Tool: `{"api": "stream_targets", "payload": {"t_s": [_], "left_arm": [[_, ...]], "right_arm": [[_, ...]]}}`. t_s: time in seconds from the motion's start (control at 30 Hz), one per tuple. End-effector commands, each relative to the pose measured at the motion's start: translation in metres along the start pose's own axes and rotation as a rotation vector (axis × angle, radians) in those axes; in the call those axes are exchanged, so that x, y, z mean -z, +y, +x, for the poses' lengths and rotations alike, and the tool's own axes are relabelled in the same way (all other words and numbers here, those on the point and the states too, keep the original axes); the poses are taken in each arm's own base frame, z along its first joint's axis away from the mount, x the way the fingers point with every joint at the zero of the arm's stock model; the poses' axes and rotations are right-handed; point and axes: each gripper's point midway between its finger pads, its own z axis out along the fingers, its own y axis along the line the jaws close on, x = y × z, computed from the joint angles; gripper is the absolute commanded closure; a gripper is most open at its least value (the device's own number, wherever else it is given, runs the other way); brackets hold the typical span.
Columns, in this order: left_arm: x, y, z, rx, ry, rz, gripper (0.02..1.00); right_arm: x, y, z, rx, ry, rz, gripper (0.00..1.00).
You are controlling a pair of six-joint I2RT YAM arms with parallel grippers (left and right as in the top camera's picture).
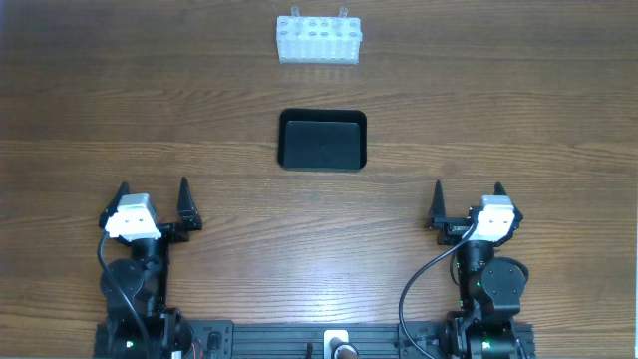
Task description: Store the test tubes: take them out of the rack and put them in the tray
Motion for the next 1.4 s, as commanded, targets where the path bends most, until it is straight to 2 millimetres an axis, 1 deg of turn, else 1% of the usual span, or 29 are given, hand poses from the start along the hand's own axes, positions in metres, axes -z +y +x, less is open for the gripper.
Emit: {"api": "stream_targets", "payload": {"t_s": [0.03, 1.3, 1.37, 1.4], "left_arm": [[0.000, 0.000, 0.001, -0.015, -0.002, 0.002, 0.020], [0.000, 0.000, 0.000, -0.015, -0.002, -0.001, 0.020], [0.000, 0.000, -0.003, -0.015, -0.002, -0.001, 0.020], [0.001, 0.000, -0.009, -0.015, -0.003, -0.001, 0.020]], "right_arm": [[0.000, -0.001, 0.001, 0.006, -0.001, 0.003, 0.007], [0.000, -0.001, 0.001, 0.006, -0.001, 0.002, 0.009], [0.000, -0.001, 0.001, 0.006, -0.001, 0.002, 0.009], [0.000, -0.001, 0.001, 0.006, -0.001, 0.003, 0.009]]}}
